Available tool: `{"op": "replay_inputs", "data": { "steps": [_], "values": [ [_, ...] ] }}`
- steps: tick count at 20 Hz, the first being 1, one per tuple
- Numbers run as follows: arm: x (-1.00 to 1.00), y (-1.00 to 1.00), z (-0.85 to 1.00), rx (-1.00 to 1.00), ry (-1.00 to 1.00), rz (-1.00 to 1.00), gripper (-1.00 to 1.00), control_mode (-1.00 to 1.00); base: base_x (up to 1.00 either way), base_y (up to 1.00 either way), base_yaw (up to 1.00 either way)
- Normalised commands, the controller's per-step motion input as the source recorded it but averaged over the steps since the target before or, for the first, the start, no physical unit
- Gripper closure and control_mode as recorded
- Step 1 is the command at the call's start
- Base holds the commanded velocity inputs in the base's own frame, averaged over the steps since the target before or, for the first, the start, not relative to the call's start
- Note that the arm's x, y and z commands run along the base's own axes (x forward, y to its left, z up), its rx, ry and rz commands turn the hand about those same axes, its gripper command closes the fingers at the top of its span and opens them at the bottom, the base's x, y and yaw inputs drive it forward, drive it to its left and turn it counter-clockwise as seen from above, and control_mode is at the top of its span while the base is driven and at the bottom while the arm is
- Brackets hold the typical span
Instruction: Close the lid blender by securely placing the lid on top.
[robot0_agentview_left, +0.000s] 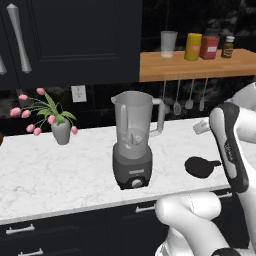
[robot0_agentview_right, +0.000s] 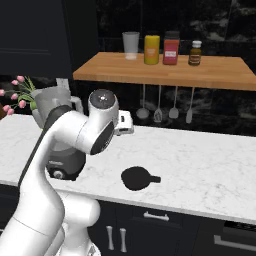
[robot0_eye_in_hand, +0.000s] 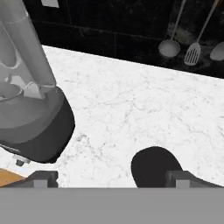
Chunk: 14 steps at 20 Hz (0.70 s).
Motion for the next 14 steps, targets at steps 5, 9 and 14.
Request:
{"op": "replay_inputs", "data": {
  "steps": [5,9,14],
  "values": [
    [0.02,-1.0,-0.32,0.0,-0.15,0.41,-1.0,-1.0,0.0,0.0,0.0],
    [0.62,-0.3,-0.04,-0.19,0.16,0.32,-1.0,-1.0,0.0,0.0,0.0],
    [0.1,-0.28,-0.4,-0.19,0.01,0.28,-1.0,-1.0,0.0,0.0,0.0]
  ]
}}
